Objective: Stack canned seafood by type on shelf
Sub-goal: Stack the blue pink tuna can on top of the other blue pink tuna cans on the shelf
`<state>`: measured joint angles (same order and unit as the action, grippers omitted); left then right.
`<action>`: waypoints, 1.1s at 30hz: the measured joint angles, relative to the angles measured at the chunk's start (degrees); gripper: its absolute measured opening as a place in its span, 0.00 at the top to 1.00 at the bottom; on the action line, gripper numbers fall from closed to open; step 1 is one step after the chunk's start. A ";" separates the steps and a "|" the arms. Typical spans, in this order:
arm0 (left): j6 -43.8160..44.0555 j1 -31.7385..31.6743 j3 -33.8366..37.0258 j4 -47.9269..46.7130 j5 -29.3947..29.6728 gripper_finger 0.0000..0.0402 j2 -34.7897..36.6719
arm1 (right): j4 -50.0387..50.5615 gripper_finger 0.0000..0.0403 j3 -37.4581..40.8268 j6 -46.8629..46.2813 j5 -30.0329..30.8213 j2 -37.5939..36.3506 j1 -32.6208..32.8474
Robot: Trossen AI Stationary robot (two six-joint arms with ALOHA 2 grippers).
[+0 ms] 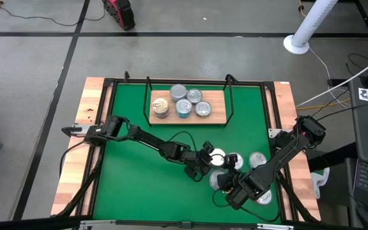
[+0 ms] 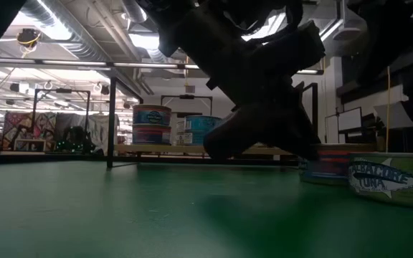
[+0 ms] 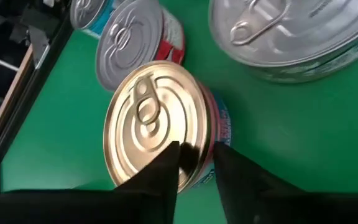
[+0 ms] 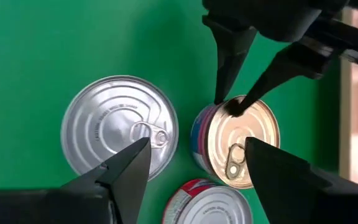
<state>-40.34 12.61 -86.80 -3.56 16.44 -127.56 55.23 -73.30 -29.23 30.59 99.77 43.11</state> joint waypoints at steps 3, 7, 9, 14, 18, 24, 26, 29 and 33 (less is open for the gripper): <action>0.18 -0.03 0.00 0.07 0.19 0.89 0.01 | 0.34 0.36 0.00 0.01 1.45 0.00 0.00; 2.53 -0.01 -0.02 0.34 0.17 0.98 0.01 | 0.63 0.36 0.00 2.58 3.91 0.00 0.00; 4.41 -0.01 -0.02 0.35 0.14 0.98 0.08 | 0.65 0.36 0.00 3.31 4.02 0.00 0.00; 8.94 -0.03 0.13 -0.52 -0.05 0.99 0.99 | 0.83 0.36 0.00 4.33 6.55 0.00 0.00; 13.68 -0.05 0.29 -1.80 -0.35 1.00 2.44 | 2.50 0.36 0.00 4.34 7.51 0.00 0.00; 21.62 -0.45 0.31 -2.42 -0.65 1.00 5.80 | 3.45 0.36 -0.02 4.31 8.63 0.73 0.00; 23.95 -0.74 0.31 -3.37 -0.71 1.00 6.60 | 3.73 0.36 -0.02 4.33 9.20 1.49 0.00; 27.46 -1.21 0.31 -4.05 -1.12 1.00 7.89 | 4.22 0.36 -0.02 4.31 11.65 2.81 0.00; 31.06 -1.93 0.20 -3.45 -3.86 1.00 9.26 | 4.98 0.36 -0.02 4.20 15.24 4.83 0.00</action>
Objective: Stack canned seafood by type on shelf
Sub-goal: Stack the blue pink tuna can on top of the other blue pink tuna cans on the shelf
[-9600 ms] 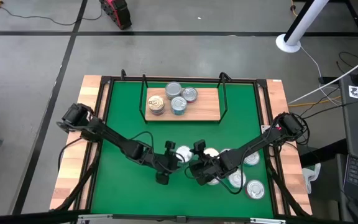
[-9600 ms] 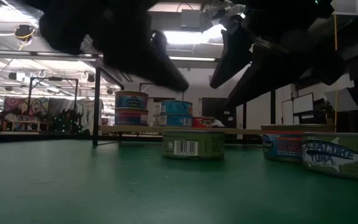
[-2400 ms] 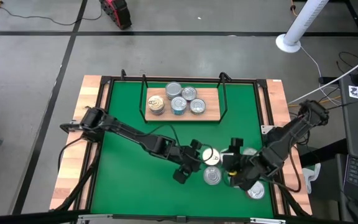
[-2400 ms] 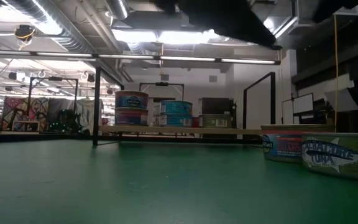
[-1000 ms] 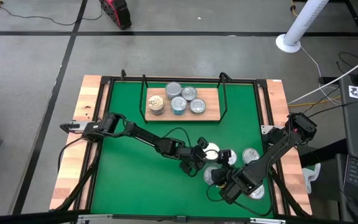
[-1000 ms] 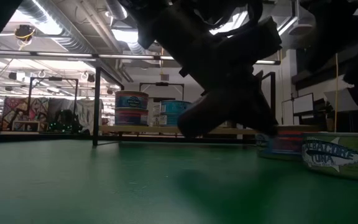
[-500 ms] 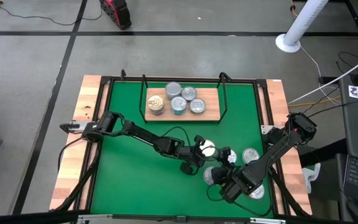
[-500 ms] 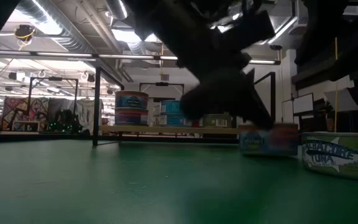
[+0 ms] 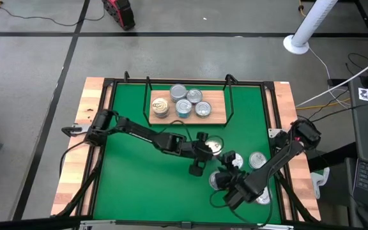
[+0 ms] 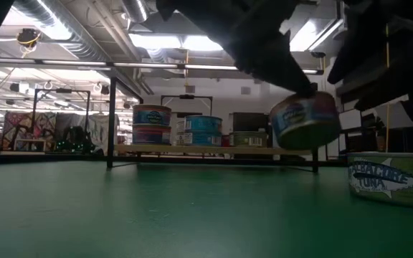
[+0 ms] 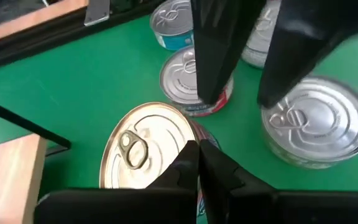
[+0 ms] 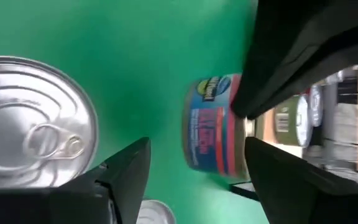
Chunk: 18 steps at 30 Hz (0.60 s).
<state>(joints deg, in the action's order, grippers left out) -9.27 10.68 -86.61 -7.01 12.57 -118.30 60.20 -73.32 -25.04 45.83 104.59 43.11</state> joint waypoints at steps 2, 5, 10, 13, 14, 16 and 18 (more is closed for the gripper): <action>1.52 -0.31 -0.01 -0.23 -1.00 1.00 0.13 | -0.07 0.36 0.00 -0.04 1.82 0.70 -0.02; 3.08 -0.70 0.00 -0.31 -3.07 1.00 0.18 | -0.07 0.36 0.00 -0.11 4.39 1.23 -0.02; 4.77 -0.79 0.00 -0.11 -3.58 1.00 0.26 | -0.13 0.36 0.00 -0.16 4.71 1.23 -0.49; 5.00 -0.77 0.00 -0.09 -3.66 1.00 0.26 | -0.13 0.36 0.00 -0.17 1.91 1.21 -0.98; 5.13 -0.77 0.00 -0.06 -3.66 1.00 0.26 | -0.17 0.36 0.00 -0.19 1.00 1.21 -1.19; 5.84 -0.77 0.00 -0.09 -3.66 1.00 0.26 | -0.15 0.36 0.00 -0.35 0.26 1.21 -1.71; 6.42 -0.77 0.00 -0.11 -3.68 1.00 0.26 | -0.15 0.36 0.00 -0.41 0.07 1.21 -2.02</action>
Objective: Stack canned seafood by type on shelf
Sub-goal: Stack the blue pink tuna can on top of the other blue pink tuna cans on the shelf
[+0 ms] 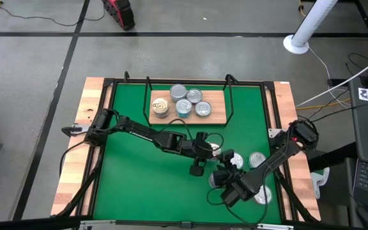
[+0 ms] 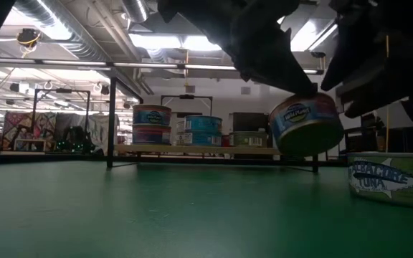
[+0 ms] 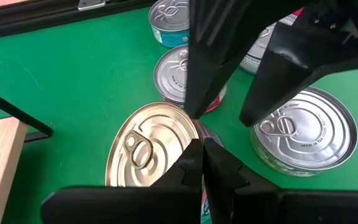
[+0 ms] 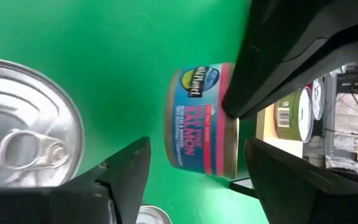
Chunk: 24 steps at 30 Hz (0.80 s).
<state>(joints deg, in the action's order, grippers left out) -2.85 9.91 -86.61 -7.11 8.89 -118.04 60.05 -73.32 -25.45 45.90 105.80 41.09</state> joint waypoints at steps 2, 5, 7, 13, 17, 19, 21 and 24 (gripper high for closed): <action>0.18 0.00 0.00 0.04 -0.01 1.00 0.02 | -0.01 0.36 0.00 0.02 0.29 0.00 -0.59; 1.32 0.00 0.00 0.06 0.01 1.00 0.02 | -0.06 0.36 0.00 0.02 -0.01 0.00 -1.43; 1.76 -0.06 0.00 0.08 -0.01 1.00 0.02 | -0.07 0.36 0.00 0.02 -0.33 0.00 -1.54; 2.82 -0.22 0.00 0.15 -0.03 1.00 0.02 | -0.13 0.36 0.00 0.20 -2.47 0.00 -1.76; 3.01 -0.22 0.00 0.28 -0.92 1.00 0.04 | -0.16 0.36 0.00 0.20 -2.09 0.21 -1.76; 3.89 -0.22 -0.02 0.54 -2.00 1.00 0.04 | -0.03 0.36 0.00 0.22 -1.81 0.28 -1.76; 4.38 -0.22 -0.02 0.52 -2.31 1.00 0.04 | -0.52 0.36 0.00 0.22 -1.83 0.71 -1.82; 4.47 -0.20 -0.02 0.53 -2.43 1.00 0.04 | -0.14 0.36 0.04 0.22 -1.50 1.26 -1.76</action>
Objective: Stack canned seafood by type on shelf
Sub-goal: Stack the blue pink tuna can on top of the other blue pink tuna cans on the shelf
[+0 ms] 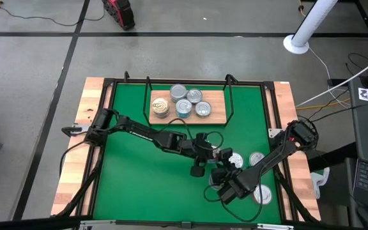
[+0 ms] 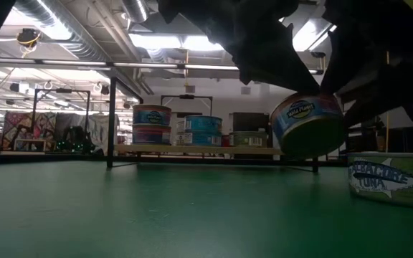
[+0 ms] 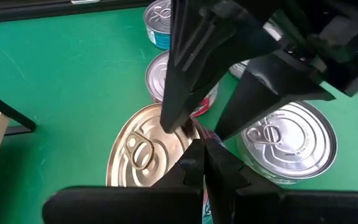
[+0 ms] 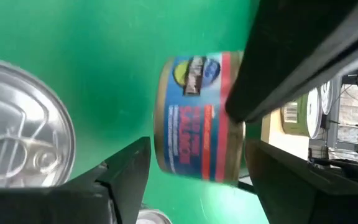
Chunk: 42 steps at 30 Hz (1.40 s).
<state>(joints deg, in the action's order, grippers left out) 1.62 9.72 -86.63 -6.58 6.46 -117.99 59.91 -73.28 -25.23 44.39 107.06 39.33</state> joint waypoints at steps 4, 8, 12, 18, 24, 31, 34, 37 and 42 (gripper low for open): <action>1.05 -0.02 0.00 0.14 -0.15 1.00 0.00 | -0.26 0.36 -0.02 0.01 0.59 0.75 -0.02; 1.53 0.00 0.00 0.49 -0.42 1.00 0.00 | -0.34 0.36 -0.02 -0.21 1.06 0.93 -0.09; 2.90 -0.02 0.00 1.78 -3.36 1.00 0.00 | -0.07 0.36 -0.02 -1.55 0.88 0.93 -0.49; 3.53 0.15 -0.02 2.83 -5.13 1.00 0.09 | -0.22 0.36 -0.02 -1.53 -3.03 0.92 -2.00; 3.24 0.07 -0.02 2.81 -6.41 1.00 0.09 | -0.21 0.42 -0.02 -1.34 -4.06 0.90 -1.93; 2.72 0.04 -0.02 2.59 -6.32 0.97 0.09 | -0.30 0.56 -0.02 -0.98 -4.56 0.90 -1.88; 2.52 0.09 -0.03 2.18 -6.48 0.91 0.63 | -0.23 0.56 -0.02 0.21 -5.03 0.90 -1.88; 1.71 0.09 -0.09 -1.02 -6.47 0.82 3.02 | -0.34 0.55 -0.02 0.26 -4.97 0.90 -2.11; -4.51 -0.15 -0.13 -12.44 -6.10 0.71 9.89 | -1.91 0.51 -0.33 3.26 -3.46 0.90 -3.33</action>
<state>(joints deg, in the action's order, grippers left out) -2.89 9.57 -86.76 -19.02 0.36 -108.10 58.00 -73.60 -21.97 40.93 107.96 36.01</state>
